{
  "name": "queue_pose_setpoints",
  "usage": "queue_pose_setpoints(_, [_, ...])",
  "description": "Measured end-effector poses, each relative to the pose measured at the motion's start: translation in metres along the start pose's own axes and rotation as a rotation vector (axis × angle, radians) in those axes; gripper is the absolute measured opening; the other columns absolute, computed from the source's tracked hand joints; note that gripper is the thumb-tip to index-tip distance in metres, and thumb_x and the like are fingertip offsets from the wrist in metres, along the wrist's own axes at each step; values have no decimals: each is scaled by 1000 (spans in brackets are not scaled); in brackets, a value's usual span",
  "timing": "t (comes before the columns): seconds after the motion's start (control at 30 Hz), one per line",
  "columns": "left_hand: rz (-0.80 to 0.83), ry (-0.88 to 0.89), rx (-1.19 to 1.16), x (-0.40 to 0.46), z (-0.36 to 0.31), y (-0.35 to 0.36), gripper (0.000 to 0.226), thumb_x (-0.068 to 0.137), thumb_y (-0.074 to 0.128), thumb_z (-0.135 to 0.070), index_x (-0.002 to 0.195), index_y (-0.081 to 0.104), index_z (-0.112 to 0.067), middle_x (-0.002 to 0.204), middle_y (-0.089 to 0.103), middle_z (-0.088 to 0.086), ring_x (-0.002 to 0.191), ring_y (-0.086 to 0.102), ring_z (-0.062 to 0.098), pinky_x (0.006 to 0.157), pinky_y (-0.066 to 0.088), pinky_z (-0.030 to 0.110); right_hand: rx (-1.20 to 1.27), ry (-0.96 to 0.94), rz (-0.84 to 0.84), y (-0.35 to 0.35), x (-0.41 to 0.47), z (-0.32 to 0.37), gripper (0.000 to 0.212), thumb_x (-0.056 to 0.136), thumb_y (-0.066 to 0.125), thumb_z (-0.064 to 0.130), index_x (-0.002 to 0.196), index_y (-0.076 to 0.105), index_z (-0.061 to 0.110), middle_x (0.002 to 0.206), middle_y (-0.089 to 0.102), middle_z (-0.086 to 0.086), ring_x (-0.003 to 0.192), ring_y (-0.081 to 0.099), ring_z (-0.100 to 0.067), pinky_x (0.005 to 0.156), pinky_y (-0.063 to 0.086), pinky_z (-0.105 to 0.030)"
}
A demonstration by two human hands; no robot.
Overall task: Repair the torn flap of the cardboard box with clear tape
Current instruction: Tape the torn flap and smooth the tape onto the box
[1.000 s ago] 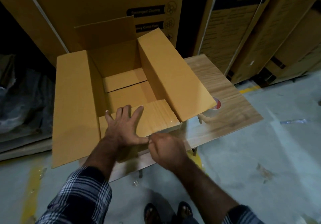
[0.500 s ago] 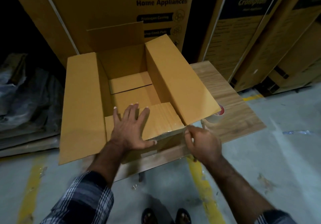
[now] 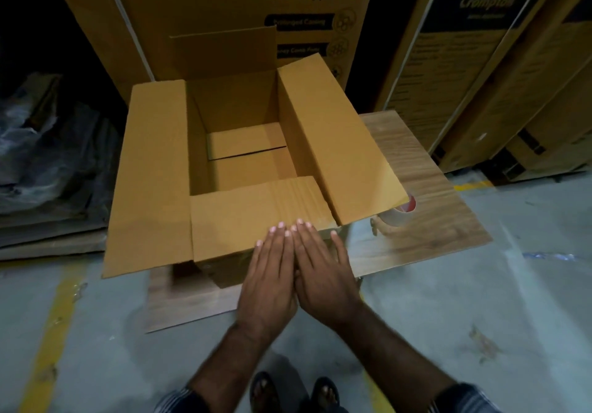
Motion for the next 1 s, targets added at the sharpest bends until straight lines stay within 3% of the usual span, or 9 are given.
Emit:
queue_pose_setpoints(0.1, [67, 5, 106, -1, 1, 3, 101, 72, 75, -18, 157, 22, -3, 165, 20, 18, 153, 18, 31, 126, 12, 48, -18, -48, 96, 3, -3, -11, 78, 93, 52, 39, 159, 19, 12, 168, 15, -8, 156, 11, -21, 120, 22, -60])
queue_pose_setpoints(0.23, [153, -43, 207, -3, 4, 4, 123, 59, 87, -24, 157, 15, -5, 165, 20, 18, 153, 13, 31, 121, 1, 44, -43, -48, 153, -5, -5, -28, 82, 89, 50, 30, 159, 13, 11, 169, 13, -9, 156, 11, -23, 120, 22, -60])
queue_pose_setpoints(0.37, [122, -76, 252, -4, 3, -2, 120, 55, 84, -7, 155, 17, -4, 163, 22, 20, 152, 15, 32, 121, 1, 45, -55, -34, 156, -10, -6, -45, 85, 86, 52, 22, 159, 11, 9, 168, 15, -8, 155, 15, -21, 119, 23, -59])
queue_pose_setpoints(0.53, [165, -156, 268, -12, 0, -7, 135, 36, 94, -17, 152, 28, 1, 160, 31, 23, 148, 29, 38, 122, -1, 44, -59, -14, 161, -11, -8, -56, 86, 84, 53, 19, 159, 11, 7, 168, 16, -10, 155, 14, -22, 120, 20, -60])
queue_pose_setpoints(0.67, [57, -280, 291, -13, -8, -14, 117, 59, 88, -31, 154, 27, 2, 162, 24, 23, 151, 23, 36, 122, 0, 46, -33, 3, 99, -15, -7, -54, 86, 82, 54, 21, 158, 17, 4, 167, 20, -13, 154, 18, -24, 121, 21, -58])
queue_pose_setpoints(0.73, [-7, -302, 282, -14, -20, -14, 109, 71, 78, -39, 156, 22, 1, 165, 16, 22, 154, 14, 35, 123, 1, 48, -2, 0, 77, -20, -9, -49, 91, 83, 54, 26, 159, 9, 3, 169, 9, -14, 156, 9, -26, 122, 16, -57])
queue_pose_setpoints(0.83, [-38, -189, 277, -8, -43, 0, 94, 87, 62, -46, 157, 18, -2, 167, 9, 20, 155, 9, 34, 122, 1, 48, 14, -87, 97, -19, -12, -32, 85, 90, 32, 47, 159, 0, 8, 168, -5, -14, 156, -2, -29, 122, 10, -60])
queue_pose_setpoints(0.9, [-32, -188, 283, -2, -48, 12, 98, 89, 60, -53, 158, 15, -1, 167, 6, 22, 155, 6, 36, 122, 0, 49, -10, -109, 150, -15, -7, -21, 92, 87, 25, 62, 158, -7, 11, 167, -8, -15, 155, -5, -31, 120, 9, -64])
queue_pose_setpoints(1.0, [59, -208, 297, 2, -39, 20, 119, 74, 78, -51, 158, 9, -3, 167, 4, 21, 155, 2, 35, 122, -5, 47, -30, -112, 311, -5, 0, -25, 104, 88, 40, 68, 156, -18, 14, 164, -26, -8, 152, -22, -24, 116, -6, -71])
Point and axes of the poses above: each hand's wrist, its own x-axis towards the middle knuckle, its own y-axis out of the palm, z = x × y, the point moved 2 cm from there along x, towards the middle knuckle
